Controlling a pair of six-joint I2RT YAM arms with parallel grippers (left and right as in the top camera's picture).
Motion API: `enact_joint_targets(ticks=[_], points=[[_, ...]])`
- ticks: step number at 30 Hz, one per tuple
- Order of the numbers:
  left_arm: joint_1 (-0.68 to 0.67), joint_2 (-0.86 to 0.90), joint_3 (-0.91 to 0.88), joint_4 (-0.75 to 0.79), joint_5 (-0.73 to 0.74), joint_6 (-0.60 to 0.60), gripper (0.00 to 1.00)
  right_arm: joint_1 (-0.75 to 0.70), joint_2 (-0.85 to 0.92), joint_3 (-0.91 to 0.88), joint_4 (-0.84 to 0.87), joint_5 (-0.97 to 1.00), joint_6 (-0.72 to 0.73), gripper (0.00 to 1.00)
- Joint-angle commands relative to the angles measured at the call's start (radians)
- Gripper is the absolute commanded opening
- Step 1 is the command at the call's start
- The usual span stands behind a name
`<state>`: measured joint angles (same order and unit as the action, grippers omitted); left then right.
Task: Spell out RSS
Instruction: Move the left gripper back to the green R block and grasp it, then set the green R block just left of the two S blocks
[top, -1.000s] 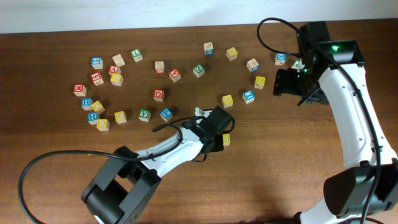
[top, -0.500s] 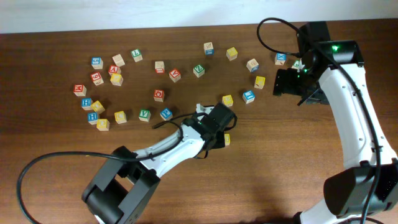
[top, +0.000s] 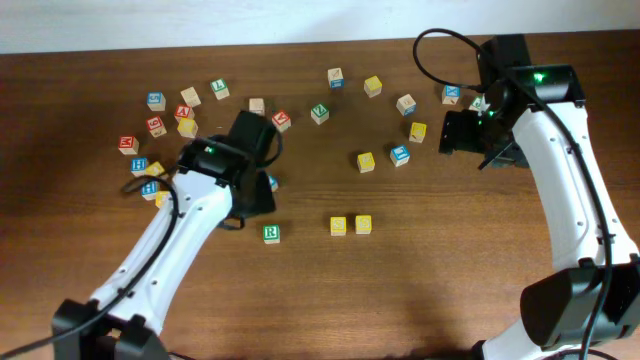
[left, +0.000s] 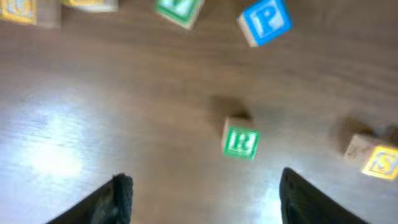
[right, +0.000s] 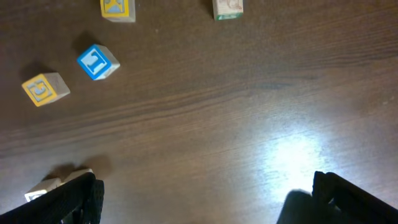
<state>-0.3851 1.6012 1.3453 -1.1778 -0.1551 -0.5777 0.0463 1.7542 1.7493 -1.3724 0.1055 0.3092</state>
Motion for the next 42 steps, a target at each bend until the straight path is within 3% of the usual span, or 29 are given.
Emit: enact_joint_targets(ticks=[1,3,6,10,16,21,23,26,32,35,39,42], points=[[0.006,0.003,-0.205,0.145,0.126,0.064,0.69,-0.002,0.004,0.005,0.000,0.012,-0.006,0.98],[0.002,0.003,-0.299,0.293,0.227,0.169,0.81,-0.002,0.004,0.005,0.000,0.012,-0.006,0.98],[0.002,0.005,-0.337,0.334,0.227,0.168,0.80,-0.002,0.005,0.005,0.000,0.011,-0.006,0.98],[0.002,0.013,-0.400,0.446,0.151,0.168,0.61,-0.002,0.005,0.005,0.000,0.012,-0.006,0.98],[-0.050,0.143,-0.400,0.520,0.148,0.156,0.61,-0.002,0.004,0.005,0.000,0.012,-0.006,0.98],[-0.050,0.145,-0.397,0.530,0.102,0.152,0.45,-0.002,0.005,0.005,0.000,0.012,-0.006,0.98],[-0.050,0.145,-0.382,0.526,0.102,0.153,0.34,-0.002,0.005,0.005,0.000,0.012,-0.006,0.98],[-0.050,0.145,-0.341,0.481,0.103,0.153,0.28,-0.002,0.005,0.005,0.000,0.012,-0.006,0.98],[-0.052,0.145,-0.336,0.465,0.116,0.152,0.24,-0.002,0.005,0.005,0.000,0.012,-0.006,0.98],[-0.086,0.145,-0.297,0.462,0.214,0.152,0.25,-0.002,0.005,0.005,0.000,0.012,-0.006,0.98],[-0.224,0.145,-0.247,0.526,0.226,0.040,0.26,-0.002,0.005,0.005,0.000,0.012,-0.006,0.98],[-0.272,0.151,-0.247,0.550,0.126,-0.018,0.26,-0.002,0.005,0.005,0.000,0.012,-0.006,0.98]])
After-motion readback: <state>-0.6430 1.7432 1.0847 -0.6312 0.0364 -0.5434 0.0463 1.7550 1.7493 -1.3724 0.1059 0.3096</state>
